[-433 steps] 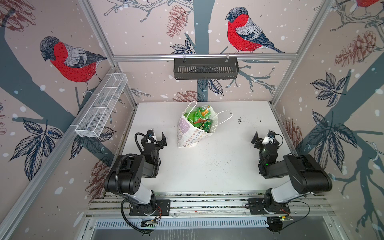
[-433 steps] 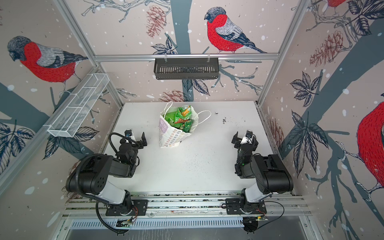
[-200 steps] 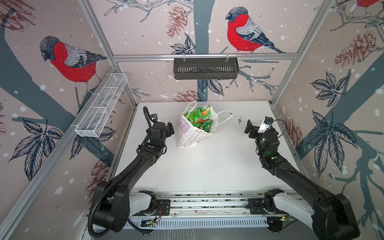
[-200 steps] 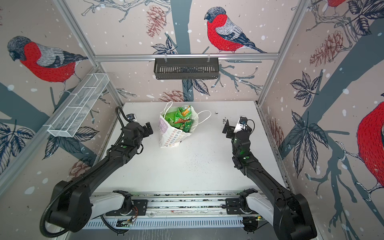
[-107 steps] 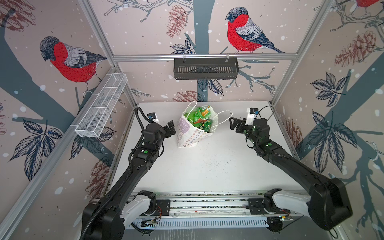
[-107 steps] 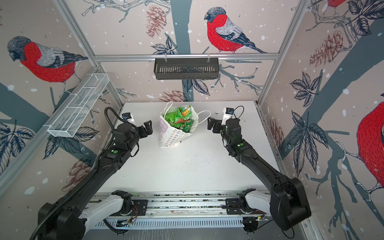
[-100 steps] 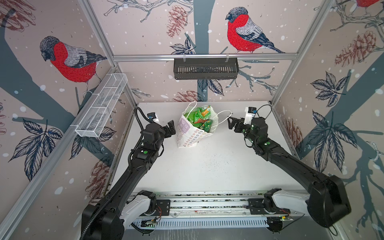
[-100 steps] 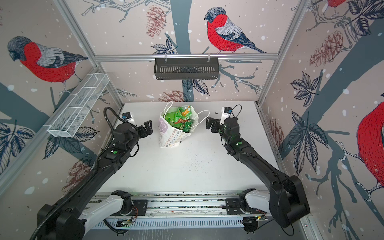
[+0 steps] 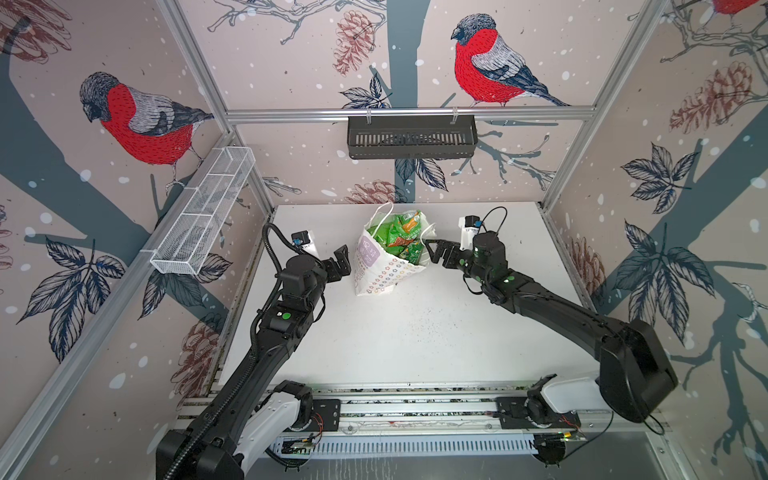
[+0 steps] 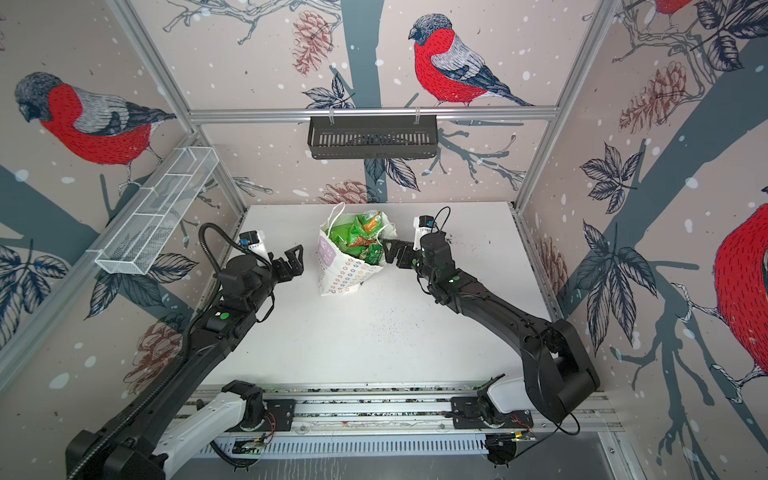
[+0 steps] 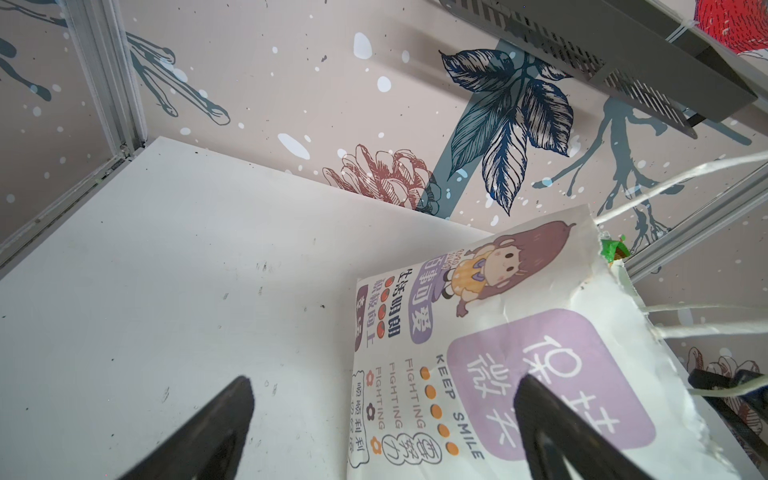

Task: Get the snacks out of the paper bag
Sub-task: 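Raise both arms and move both grippers toward the paper bag, then grasp the bag rim with the right gripper and drag it toward the right gripper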

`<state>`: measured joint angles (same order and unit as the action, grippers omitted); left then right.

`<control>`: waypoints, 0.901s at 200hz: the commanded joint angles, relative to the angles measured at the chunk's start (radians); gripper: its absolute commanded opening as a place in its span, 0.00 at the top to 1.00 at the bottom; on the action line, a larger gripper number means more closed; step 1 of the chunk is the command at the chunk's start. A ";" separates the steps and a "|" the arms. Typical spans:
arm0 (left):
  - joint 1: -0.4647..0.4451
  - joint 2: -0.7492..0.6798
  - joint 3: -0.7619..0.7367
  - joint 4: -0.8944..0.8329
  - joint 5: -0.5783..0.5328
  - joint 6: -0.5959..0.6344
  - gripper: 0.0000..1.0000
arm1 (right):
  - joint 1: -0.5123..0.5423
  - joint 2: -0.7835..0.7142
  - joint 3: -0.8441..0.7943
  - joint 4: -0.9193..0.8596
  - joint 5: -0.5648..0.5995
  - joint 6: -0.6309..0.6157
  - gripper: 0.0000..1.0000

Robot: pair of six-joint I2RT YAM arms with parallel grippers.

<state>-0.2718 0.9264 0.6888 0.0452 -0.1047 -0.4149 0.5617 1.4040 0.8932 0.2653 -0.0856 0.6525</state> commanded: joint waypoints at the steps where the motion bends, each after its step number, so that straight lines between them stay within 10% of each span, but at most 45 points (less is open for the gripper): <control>1: -0.001 0.011 0.002 0.038 0.023 -0.014 0.02 | 0.000 0.012 0.002 -0.009 -0.002 0.053 0.03; 180: 0.000 -0.022 -0.042 0.070 0.021 -0.031 0.02 | -0.168 0.108 -0.111 0.302 -0.347 0.175 0.29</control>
<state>-0.2718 0.9096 0.6495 0.0868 -0.0788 -0.4301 0.3996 1.5047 0.7815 0.5106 -0.3462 0.8345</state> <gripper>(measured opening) 0.977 0.702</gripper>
